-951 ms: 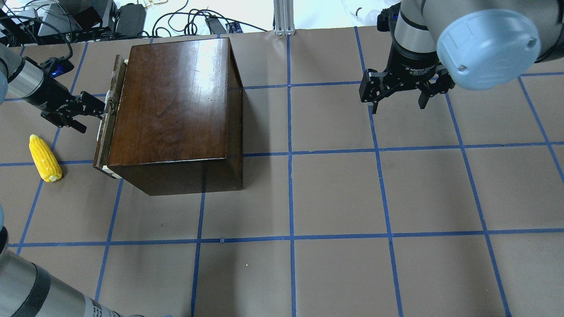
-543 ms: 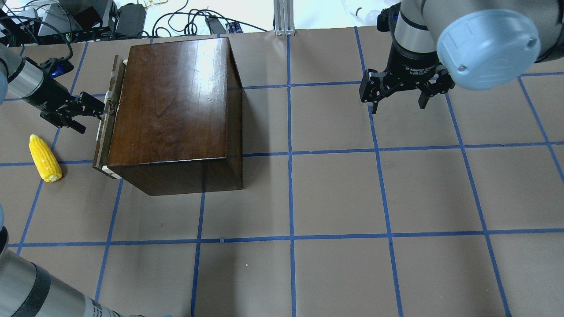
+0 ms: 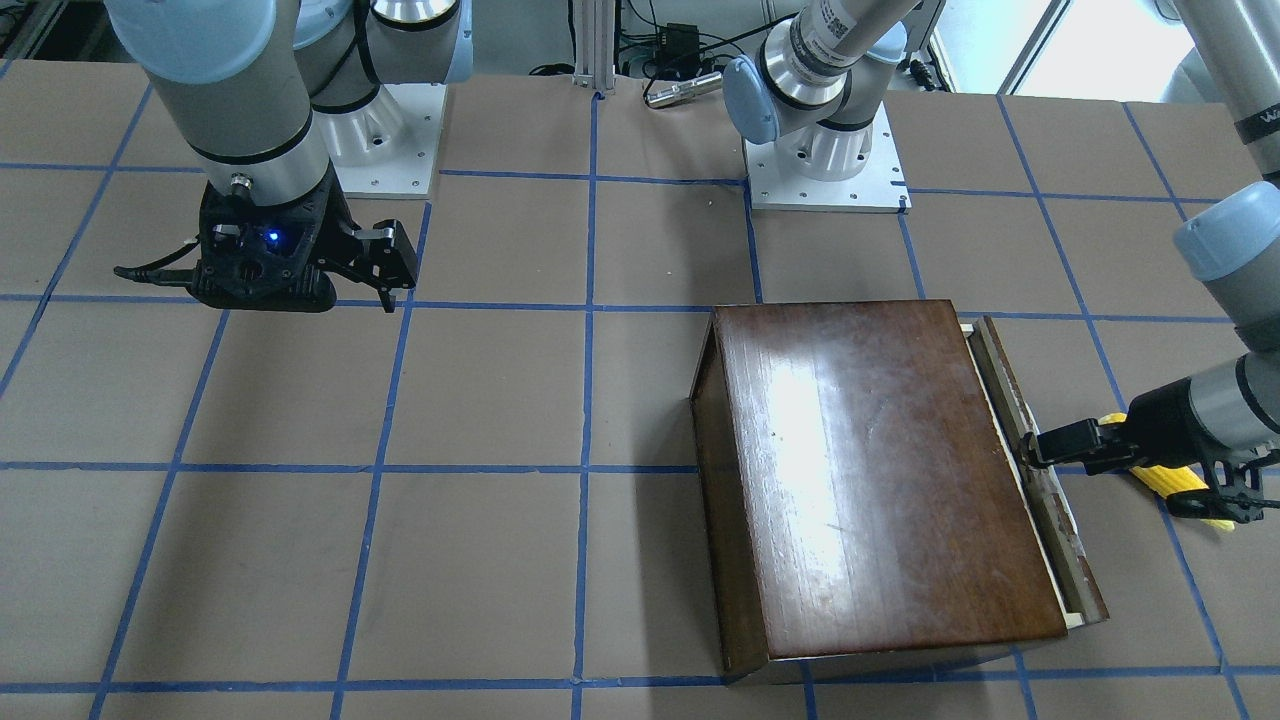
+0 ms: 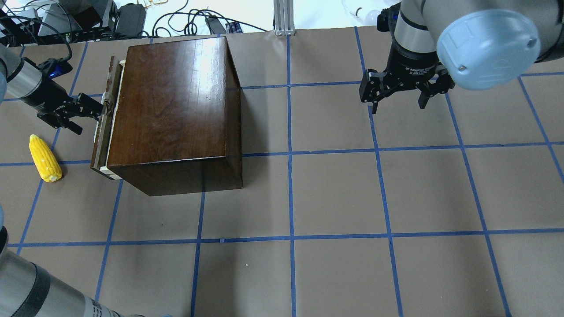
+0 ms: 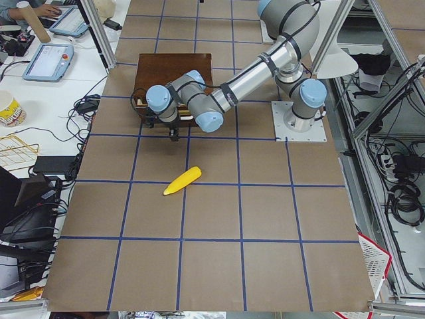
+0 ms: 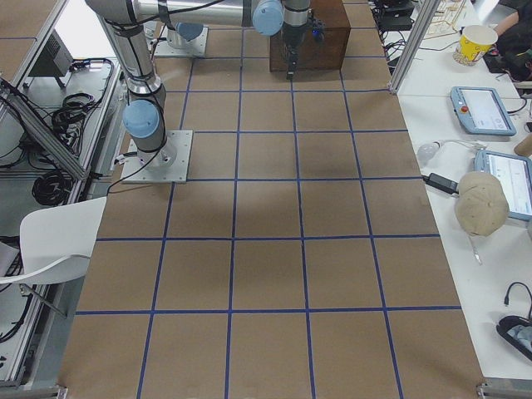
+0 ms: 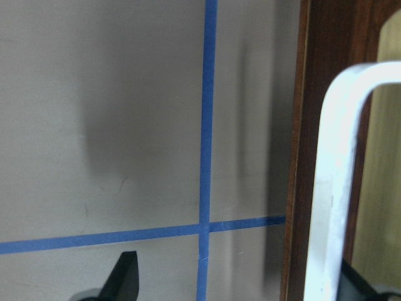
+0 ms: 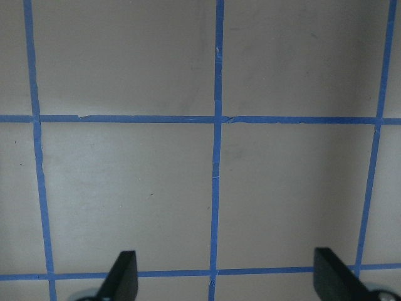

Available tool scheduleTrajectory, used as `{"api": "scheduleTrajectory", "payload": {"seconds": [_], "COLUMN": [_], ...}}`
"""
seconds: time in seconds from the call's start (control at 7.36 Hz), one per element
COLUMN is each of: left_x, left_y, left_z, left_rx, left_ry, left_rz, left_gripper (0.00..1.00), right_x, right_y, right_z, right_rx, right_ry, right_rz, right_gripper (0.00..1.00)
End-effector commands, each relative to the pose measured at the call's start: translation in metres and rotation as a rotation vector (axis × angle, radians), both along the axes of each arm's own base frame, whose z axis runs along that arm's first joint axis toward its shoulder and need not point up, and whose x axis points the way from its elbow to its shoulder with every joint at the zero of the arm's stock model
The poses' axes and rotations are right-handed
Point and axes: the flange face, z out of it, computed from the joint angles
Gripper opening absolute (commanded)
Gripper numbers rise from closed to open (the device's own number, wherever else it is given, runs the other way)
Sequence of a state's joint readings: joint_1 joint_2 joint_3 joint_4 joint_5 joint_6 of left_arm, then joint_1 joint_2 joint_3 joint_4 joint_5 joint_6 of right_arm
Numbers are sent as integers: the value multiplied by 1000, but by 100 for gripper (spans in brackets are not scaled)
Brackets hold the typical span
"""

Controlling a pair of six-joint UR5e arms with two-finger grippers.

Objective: Open drawer and put corn inside
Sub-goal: 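Pull the drawer out of the cabinet with the left gripper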

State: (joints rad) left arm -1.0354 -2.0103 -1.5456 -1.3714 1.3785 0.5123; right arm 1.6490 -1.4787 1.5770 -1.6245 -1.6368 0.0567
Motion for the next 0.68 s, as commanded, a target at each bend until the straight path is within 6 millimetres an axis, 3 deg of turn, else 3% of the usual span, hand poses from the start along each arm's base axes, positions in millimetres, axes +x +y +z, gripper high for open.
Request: {"api": "scheduleTrajectory", "payload": {"seconds": [0.0,0.27,0.54], "left_x": [3,11,32], "left_y": [-2,0,7], "left_z": [6,7,4], "left_rx": [-2,0,-1], "left_ry": [-21,-30,-23], "left_rz": [-4,4,20], "left_gripper": [100,100,100], "right_x": [0,0,0], "right_y": [0,0,0], "right_z": [0,0,0], "right_rx": [0,0,0], "right_ry": [0,0,0], "right_rz": [0,0,0], "right_gripper": [100,100,100]}}
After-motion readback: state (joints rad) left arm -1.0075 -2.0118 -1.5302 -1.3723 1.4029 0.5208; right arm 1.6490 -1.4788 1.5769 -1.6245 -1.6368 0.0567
